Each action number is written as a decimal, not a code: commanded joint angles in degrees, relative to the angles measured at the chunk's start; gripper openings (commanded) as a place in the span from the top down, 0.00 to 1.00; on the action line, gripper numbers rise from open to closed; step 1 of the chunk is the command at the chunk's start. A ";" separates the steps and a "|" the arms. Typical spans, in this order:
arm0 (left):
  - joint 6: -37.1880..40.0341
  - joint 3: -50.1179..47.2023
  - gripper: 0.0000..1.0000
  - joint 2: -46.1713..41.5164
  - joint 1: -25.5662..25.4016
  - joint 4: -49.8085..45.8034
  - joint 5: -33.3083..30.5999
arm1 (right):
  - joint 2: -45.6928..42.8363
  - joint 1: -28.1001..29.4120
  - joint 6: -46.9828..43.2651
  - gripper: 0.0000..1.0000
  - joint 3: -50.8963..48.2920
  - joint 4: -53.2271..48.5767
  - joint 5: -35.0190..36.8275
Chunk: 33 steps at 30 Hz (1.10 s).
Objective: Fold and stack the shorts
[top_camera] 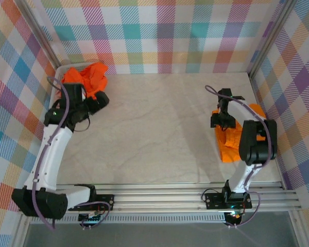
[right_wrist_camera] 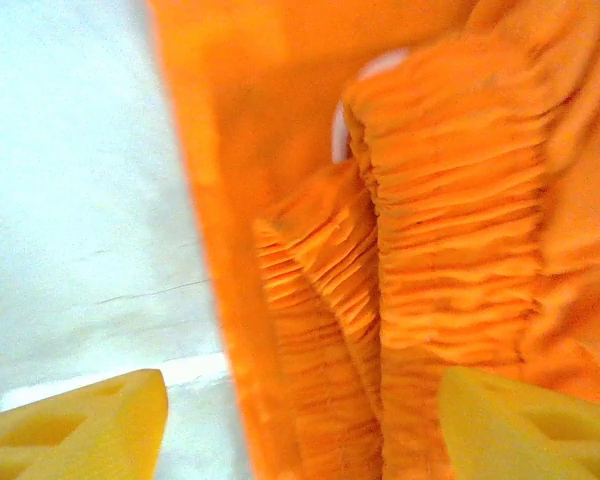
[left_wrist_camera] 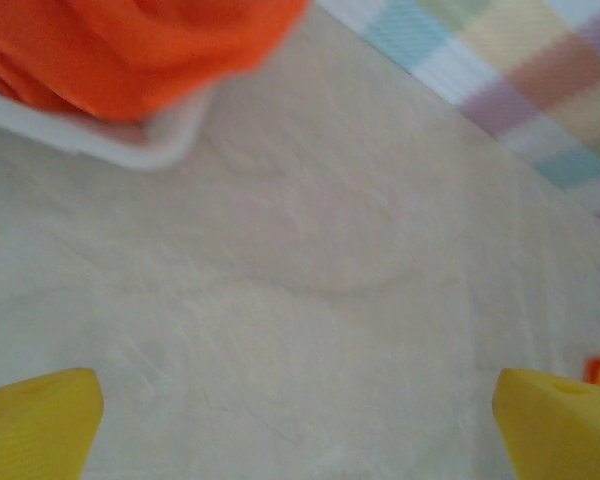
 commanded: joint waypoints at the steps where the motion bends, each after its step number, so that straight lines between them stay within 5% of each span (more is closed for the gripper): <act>1: 2.45 8.24 0.00 6.38 3.87 -7.66 -9.72 | -8.96 2.40 0.70 0.23 2.18 0.47 -6.69; 6: 2.15 20.94 0.02 21.71 8.62 -9.29 -5.71 | -16.79 4.30 3.34 0.15 0.63 3.63 -13.41; 16: 6.54 43.99 0.14 46.38 7.13 -9.56 -1.36 | -27.94 5.52 7.28 0.11 -8.03 10.73 -20.51; 24: 13.49 60.59 0.21 60.20 1.42 -15.96 -10.54 | -28.64 5.61 7.22 0.12 -9.67 10.44 -20.81; 33: 15.68 61.89 0.40 65.07 -0.34 -16.30 -17.88 | -28.55 5.61 7.05 0.12 -10.06 9.76 -21.23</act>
